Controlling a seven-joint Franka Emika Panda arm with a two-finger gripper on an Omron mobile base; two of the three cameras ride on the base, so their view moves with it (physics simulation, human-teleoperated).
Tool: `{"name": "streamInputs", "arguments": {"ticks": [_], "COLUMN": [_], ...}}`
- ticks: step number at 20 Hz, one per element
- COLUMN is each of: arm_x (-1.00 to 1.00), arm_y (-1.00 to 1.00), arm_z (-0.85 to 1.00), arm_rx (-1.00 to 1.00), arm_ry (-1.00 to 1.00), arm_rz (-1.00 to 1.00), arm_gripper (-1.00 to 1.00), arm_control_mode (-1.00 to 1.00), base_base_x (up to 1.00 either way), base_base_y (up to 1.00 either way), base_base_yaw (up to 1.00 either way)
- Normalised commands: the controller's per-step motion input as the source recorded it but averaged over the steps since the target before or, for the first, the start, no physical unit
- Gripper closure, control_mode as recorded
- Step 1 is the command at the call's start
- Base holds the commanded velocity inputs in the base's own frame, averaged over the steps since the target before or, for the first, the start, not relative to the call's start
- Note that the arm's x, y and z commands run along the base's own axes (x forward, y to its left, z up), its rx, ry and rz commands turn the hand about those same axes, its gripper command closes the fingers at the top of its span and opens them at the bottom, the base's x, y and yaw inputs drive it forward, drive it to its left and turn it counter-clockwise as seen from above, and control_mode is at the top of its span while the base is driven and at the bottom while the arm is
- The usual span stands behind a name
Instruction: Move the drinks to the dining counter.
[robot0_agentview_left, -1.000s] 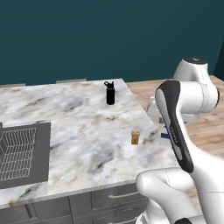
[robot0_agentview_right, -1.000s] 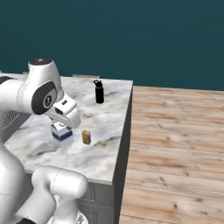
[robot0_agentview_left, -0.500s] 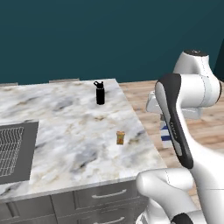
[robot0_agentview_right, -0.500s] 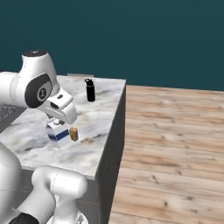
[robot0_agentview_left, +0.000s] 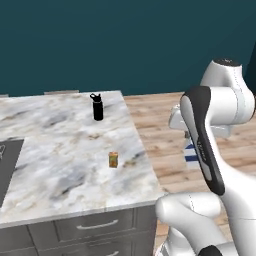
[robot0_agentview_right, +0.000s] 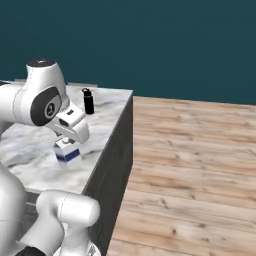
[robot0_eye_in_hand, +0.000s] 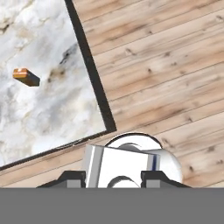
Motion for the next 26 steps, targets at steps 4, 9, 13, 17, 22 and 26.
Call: {"name": "streamInputs", "arguments": {"ticks": [4, 9, 13, 17, 22, 26], "arm_x": [0.00, 0.00, 0.00, 0.00, 0.00, 0.00], "arm_y": [0.00, 0.00, 0.00, 0.00, 0.00, 0.00], "arm_z": [0.00, 0.00, 0.00, 0.00, 0.00, 0.00], "arm_rx": [0.00, 0.00, 0.00, 0.00, 0.00, 0.00], "arm_ry": [0.00, 0.00, 0.00, 0.00, 0.00, 0.00], "arm_rz": [0.00, 0.00, 0.00, 0.00, 0.00, 0.00], "arm_gripper": [1.00, 1.00, 1.00, 1.00, 1.00, 1.00], "arm_control_mode": [1.00, 1.00, 1.00, 1.00, 1.00, 1.00], "base_base_x": [0.10, 0.00, 0.13, 0.29, 0.47, 0.64], "base_base_y": [-0.95, -1.00, -1.00, -1.00, -0.99, -0.84], "base_base_yaw": [0.25, 0.33, 0.40, 0.44, 0.46, 0.53]}}
